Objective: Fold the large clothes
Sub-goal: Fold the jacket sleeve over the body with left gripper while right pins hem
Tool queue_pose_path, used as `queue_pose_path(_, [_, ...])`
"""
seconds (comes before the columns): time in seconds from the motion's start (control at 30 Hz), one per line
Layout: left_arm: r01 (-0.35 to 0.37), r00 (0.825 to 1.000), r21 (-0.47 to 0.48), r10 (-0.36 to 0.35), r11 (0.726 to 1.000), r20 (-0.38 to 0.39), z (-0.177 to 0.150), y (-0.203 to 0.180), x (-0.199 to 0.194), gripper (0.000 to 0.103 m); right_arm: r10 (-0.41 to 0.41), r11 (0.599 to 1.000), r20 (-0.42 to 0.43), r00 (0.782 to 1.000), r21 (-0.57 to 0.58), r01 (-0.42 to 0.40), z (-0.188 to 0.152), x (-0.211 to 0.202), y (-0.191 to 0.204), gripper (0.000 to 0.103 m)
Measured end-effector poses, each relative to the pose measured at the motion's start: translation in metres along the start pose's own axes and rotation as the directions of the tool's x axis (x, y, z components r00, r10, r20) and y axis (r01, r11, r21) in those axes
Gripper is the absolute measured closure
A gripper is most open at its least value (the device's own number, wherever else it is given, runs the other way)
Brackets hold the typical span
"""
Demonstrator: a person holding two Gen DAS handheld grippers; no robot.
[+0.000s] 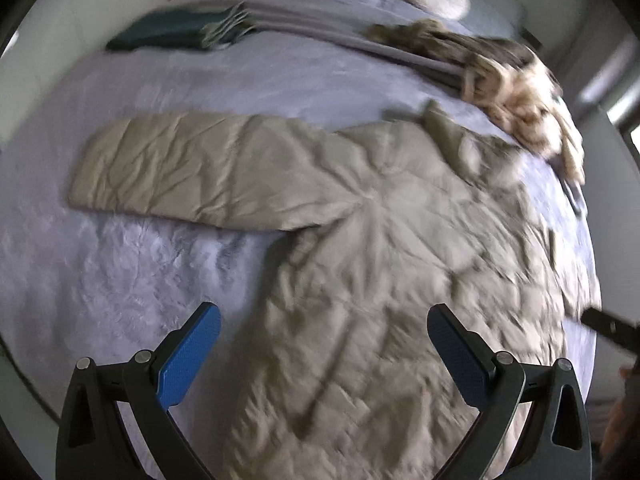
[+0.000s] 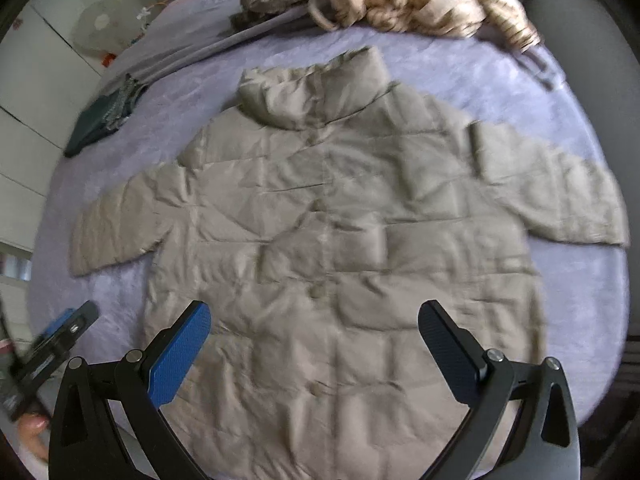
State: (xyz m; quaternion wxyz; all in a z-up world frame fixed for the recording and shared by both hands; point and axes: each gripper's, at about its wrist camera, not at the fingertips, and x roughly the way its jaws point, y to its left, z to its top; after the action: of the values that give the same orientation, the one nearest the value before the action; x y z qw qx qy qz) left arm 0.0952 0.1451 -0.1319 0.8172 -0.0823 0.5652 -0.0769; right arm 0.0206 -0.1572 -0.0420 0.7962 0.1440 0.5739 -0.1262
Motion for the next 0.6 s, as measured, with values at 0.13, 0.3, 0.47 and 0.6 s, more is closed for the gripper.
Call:
queue_pose_path(0.13, [0.055, 0.998, -0.155, -0.052, 0.986, 0.022, 0.019, 0.069, 0.047, 0.000, 0.073, 0.997, -0.063, 0.995, -0.011, -0.074, -0.002, 0.045, 0.019, 0.000])
queue_pose_path(0.3, [0.121, 0.992, -0.364, -0.103, 0.923, 0.069, 0.042, 0.151, 0.096, 0.000, 0.077, 0.997, -0.175, 0.982, -0.015, -0.081, -0.007, 0.102, 0.042, 0.000])
queue_pose_path(0.47, [0.134, 0.988, -0.441, -0.083, 0.887, 0.134, 0.073, 0.197, 0.125, 0.000, 0.132, 0.991, -0.170, 0.977, -0.007, -0.135, 0.000, 0.131, 0.062, 0.000])
queue_pose_path(0.6, [0.091, 0.986, -0.468, -0.015, 0.879, 0.164, 0.100, 0.213, 0.137, 0.010, 0.160, 0.986, -0.138, 0.977, -0.013, -0.164, 0.013, 0.143, 0.077, 0.000])
